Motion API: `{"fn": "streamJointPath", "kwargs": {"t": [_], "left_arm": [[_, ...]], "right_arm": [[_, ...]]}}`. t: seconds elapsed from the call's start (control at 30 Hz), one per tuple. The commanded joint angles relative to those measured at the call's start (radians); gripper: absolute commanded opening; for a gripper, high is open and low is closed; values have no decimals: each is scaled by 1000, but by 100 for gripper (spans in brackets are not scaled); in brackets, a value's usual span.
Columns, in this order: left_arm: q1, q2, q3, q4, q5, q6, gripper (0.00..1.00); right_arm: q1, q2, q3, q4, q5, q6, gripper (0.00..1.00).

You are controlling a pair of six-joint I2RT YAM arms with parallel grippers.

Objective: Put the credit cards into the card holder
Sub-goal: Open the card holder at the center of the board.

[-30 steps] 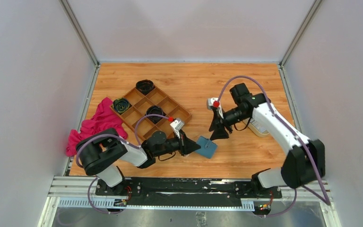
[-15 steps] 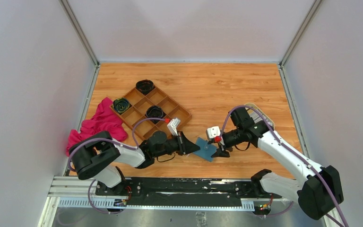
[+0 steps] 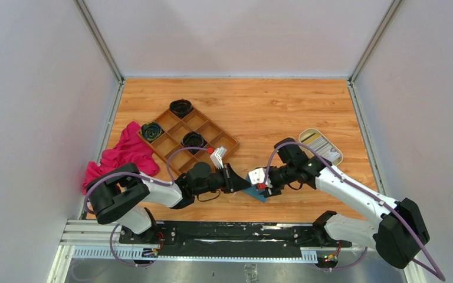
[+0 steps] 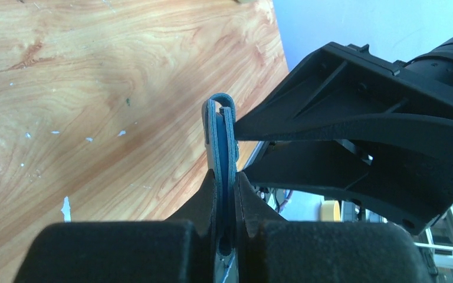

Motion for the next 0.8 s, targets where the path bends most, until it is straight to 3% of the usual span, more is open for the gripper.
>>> {"fn": "streamJointPath", "kwargs": {"t": [0.0,0.33,0.57,0.77], "left_arm": [[-8,-46,19,29,33,-17,0],[-10,-115,20,24,72,-44,0],[-8,-130,19,-14,54,-15,0],[28,-172,-21,-97,18,33,0]], "right_arm": [[17,6,-21,5,104,-53,52],[58,0,-36,10,122,-79,34],[76,3,-19,-49,71,-113,1],[63,-15,-15,-130,31,-180,0]]}}
